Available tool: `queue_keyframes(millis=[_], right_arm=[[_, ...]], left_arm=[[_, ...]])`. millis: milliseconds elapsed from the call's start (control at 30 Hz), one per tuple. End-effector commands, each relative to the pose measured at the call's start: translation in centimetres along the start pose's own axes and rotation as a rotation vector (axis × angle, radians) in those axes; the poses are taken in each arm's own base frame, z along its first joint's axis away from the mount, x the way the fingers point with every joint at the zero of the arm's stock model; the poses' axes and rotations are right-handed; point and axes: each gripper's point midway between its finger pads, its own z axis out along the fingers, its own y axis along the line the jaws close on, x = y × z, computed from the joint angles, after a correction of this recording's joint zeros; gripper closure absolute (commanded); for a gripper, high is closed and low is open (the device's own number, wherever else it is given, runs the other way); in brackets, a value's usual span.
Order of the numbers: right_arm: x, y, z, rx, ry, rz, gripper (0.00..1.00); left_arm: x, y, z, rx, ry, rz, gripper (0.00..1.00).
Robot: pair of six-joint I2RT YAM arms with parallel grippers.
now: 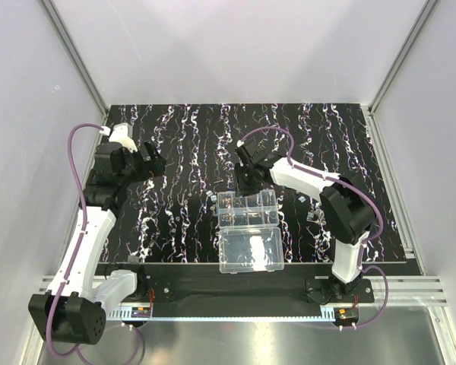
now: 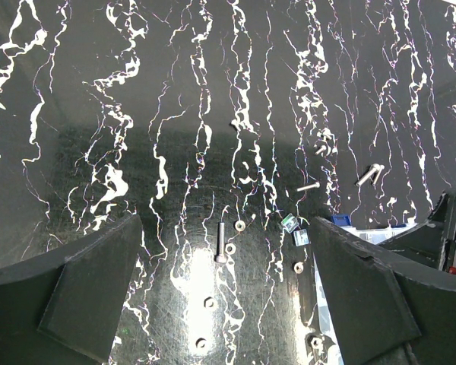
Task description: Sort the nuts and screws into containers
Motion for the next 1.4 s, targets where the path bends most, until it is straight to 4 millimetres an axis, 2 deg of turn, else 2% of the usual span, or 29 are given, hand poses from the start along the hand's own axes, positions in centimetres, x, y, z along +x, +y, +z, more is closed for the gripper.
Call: queue_keyframes(millis=[0,33,167,200,367,467,500,533,633,667,767,833,967,1033,1267,1367], right_arm=[[-1.7,1.6,-1.7,-0.044,-0.044,-0.021,0.56],[-1.9,1.7,-2.1,-0.045,-0.049,-0.028,0.47],[-4.0,1.5,-5.3,0.001,-0.132,-0.034,0.41],[-5.1,1.1,-6.2,0.024,-0.166,-0.028,0.41],[-8.2,-2.9,-9.8,0.128,-0.264,0.053,0.40],[-9.2,-7.2,-11.6,0.171,-0.305,0.168,0.41],[-8.5,-8.8,-11.5,0.199,-0.294,0.196,0.41],[-8.7,-11.5,-12.1,0.239,-0.308,0.256,0.41],[-7.0,-15.8,-13.2,0.343,-0.321,0.321,0.40],[-5.9,-18.3,-13.6,0.400,-0.327,0.364,0.39],[-3.7,-21.9,-13.2,0.441,-0.312,0.450,0.39],[-3.1,-22.5,-12.4,0.441,-0.309,0.455,0.40],[-4.0,-22.4,-10.4,0.389,-0.323,0.414,0.43],[-3.9,-23.3,-9.2,0.424,-0.293,0.392,0.44],[-6.3,-24.2,-6.4,0.438,-0.290,0.396,0.50],[-6.6,-24.5,-4.8,0.435,-0.267,0.402,0.52]], left_arm=[[-0.7,-0.6,0.0,0.035,-0.028,-0.001,0.01],[-0.7,-0.6,0.0,0.035,-0.028,-0.001,0.01],[-0.8,-0.6,0.0,0.036,-0.034,0.000,0.01],[-0.8,-0.6,0.0,0.037,-0.033,0.000,0.01],[-0.8,-0.7,0.0,0.041,-0.035,0.000,0.01],[-0.7,-0.8,0.1,0.045,-0.032,0.001,0.01],[-0.6,-0.7,0.1,0.044,-0.030,0.000,0.01],[-0.5,-0.8,0.1,0.046,-0.027,0.002,0.01],[-0.3,-0.9,0.3,0.050,-0.019,0.003,0.01],[-0.2,-0.9,0.5,0.049,-0.013,0.002,0.01],[-0.1,-0.9,0.6,0.052,-0.007,0.000,0.01],[-0.1,-0.9,0.7,0.053,-0.004,0.000,0.01],[0.0,-0.9,0.8,0.052,0.002,0.003,0.01],[0.1,-0.8,0.9,0.049,0.008,0.001,0.01],[0.2,-0.6,1.1,0.040,0.016,0.002,0.01],[0.2,-0.4,1.1,0.029,0.015,0.005,0.01]])
